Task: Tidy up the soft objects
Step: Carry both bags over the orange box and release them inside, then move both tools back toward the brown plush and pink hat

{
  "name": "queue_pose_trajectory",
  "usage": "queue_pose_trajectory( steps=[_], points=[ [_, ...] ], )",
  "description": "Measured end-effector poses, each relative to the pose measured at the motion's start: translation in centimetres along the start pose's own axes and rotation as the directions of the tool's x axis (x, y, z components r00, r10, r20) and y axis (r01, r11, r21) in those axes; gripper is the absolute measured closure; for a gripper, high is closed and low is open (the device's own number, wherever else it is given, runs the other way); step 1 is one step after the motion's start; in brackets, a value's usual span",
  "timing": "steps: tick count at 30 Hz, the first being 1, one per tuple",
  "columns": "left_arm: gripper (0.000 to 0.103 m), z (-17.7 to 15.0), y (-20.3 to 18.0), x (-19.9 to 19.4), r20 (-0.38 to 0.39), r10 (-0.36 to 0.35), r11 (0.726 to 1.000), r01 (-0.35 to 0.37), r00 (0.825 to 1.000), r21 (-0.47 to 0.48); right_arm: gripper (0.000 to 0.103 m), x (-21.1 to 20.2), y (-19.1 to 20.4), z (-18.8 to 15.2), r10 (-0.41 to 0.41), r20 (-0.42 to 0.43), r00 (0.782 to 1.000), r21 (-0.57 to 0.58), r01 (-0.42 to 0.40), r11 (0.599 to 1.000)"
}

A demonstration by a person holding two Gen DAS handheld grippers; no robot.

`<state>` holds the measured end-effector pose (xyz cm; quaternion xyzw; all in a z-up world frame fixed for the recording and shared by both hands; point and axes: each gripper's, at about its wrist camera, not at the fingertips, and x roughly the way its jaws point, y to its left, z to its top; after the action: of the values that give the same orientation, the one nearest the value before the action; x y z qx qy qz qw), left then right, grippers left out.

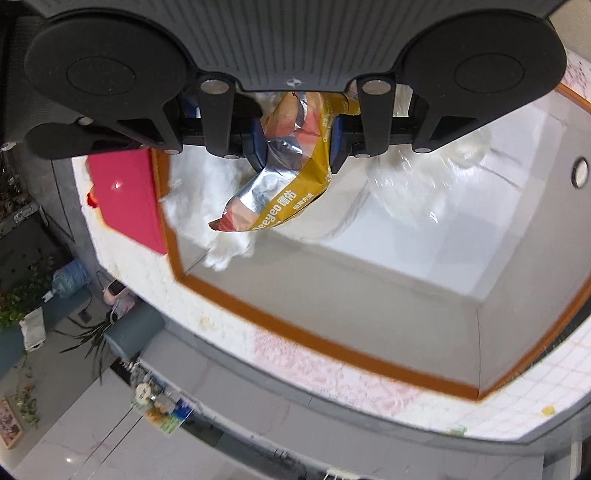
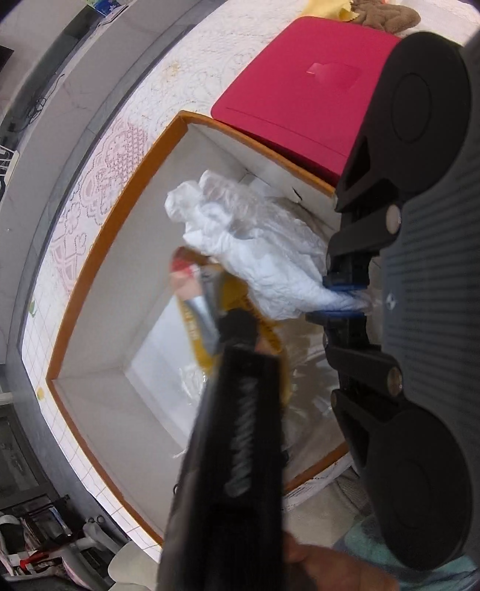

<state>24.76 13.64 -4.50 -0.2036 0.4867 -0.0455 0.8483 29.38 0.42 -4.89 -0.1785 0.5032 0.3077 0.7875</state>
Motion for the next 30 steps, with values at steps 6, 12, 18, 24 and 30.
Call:
queue_pose_trajectory(
  steps=[6,12,18,24,30],
  points=[
    [0.064,-0.8,0.3,0.6,-0.02,0.028,1.0,-0.028,0.999,0.003,0.094,0.0,0.2,-0.1,-0.001,0.0,1.0,-0.023,0.001,1.0],
    [0.06,-0.8,-0.1,0.1,-0.026,0.063,0.997,-0.062,0.998,0.042,0.071,-0.1,0.5,0.3,0.0,0.001,1.0,-0.024,0.0,1.0],
    [0.059,-1.4,-1.5,-1.3,0.032,0.105,0.987,-0.108,0.994,0.121,0.064,-1.0,0.9,0.1,-0.009,0.02,1.0,-0.019,0.009,1.0],
    [0.059,-1.8,-2.9,-3.4,0.104,0.147,0.973,-0.162,0.984,0.164,0.055,-2.8,1.4,-0.4,-0.027,0.062,0.998,-0.019,0.028,0.999],
    [0.053,-3.0,-3.9,-5.3,0.17,0.173,0.957,-0.206,0.97,0.204,0.044,-5.1,1.5,-2.3,-0.029,0.143,0.989,0.019,0.027,0.999]
  ],
)
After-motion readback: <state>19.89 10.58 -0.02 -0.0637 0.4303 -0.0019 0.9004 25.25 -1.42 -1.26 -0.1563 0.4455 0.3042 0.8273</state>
